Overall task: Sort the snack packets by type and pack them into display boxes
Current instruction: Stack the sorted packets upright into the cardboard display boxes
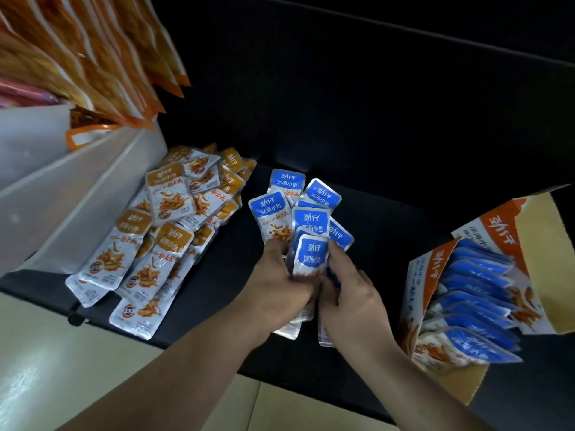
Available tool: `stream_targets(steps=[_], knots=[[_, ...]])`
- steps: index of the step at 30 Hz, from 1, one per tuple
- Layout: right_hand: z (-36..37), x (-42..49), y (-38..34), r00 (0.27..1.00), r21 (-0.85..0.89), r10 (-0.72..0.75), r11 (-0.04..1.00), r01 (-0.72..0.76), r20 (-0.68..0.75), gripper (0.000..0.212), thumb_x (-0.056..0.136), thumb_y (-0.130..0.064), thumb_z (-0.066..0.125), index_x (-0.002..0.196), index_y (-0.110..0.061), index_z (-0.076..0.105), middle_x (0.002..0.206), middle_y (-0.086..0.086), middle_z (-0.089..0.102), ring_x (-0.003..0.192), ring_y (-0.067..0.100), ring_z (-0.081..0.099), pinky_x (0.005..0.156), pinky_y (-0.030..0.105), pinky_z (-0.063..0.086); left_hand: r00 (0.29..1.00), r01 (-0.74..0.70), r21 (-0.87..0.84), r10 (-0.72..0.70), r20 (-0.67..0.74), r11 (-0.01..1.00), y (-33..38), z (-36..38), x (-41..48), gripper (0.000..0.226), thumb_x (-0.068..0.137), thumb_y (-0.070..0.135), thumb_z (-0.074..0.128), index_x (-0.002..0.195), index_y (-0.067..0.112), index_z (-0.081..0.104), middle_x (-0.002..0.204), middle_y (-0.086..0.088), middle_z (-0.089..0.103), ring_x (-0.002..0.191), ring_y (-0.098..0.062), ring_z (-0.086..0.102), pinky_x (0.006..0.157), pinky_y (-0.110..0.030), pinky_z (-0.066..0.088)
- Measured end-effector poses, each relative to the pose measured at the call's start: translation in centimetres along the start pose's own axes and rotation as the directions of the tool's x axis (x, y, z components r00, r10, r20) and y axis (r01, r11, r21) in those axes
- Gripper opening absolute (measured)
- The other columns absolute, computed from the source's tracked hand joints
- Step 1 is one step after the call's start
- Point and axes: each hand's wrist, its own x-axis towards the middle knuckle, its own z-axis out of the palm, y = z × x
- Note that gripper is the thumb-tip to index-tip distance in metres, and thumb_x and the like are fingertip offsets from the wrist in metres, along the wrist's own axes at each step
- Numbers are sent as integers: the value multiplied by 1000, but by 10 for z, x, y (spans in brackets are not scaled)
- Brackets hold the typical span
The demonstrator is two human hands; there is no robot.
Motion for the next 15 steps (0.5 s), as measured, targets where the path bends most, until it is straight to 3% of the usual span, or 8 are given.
stream_targets(steps=[4,7,9,10,12,15], knots=[[-5,-8,-15,999,251,41,967,-41,8,61,102,-36,58,154,-53,31,136,-15,58,124,0,57,93,22,55,996,-73,-108,66,-66,991,-11,-4,-15,51,88,15,83,129,28,54,104,13,77,92,1,74,67,-13,56],[-27,-6,-33,998,467,48,882,-57,30,77,94,-32,73,143,-69,28,120,-39,60,112,-22,55,78,9,54,988,-149,-105,145,-50,983,-18,-12,-29,47,92,16,77,132,28,55,113,12,75,103,-4,73,79,-20,59],[-44,0,-44,986,503,-17,861,-71,168,102,89,-19,81,146,-71,15,113,-45,61,111,-22,57,80,13,56,972,-236,-70,235,-23,969,-17,-14,-36,45,95,13,74,133,29,55,118,12,73,111,-6,71,90,-26,59],[-51,3,-49,977,474,-68,880,-37,204,112,87,-13,81,147,-72,7,120,-42,61,117,-17,57,86,17,56,960,-282,-49,281,-19,958,-15,-14,-38,44,96,13,73,133,30,55,120,13,73,114,-6,69,93,-24,57],[-58,7,-55,972,428,-117,903,20,201,124,84,-7,83,148,-73,-1,134,-33,57,127,-9,55,94,24,56,941,-338,-54,338,-18,939,-11,-16,-38,42,96,12,72,132,27,55,121,12,72,116,-6,68,92,-21,56],[-61,6,-57,970,421,-148,905,55,191,135,77,-3,88,146,-75,-3,142,-26,53,126,0,60,96,32,59,925,-378,-54,379,25,924,-7,-21,-35,41,97,10,71,132,22,55,123,10,72,118,-9,68,92,-21,55]])
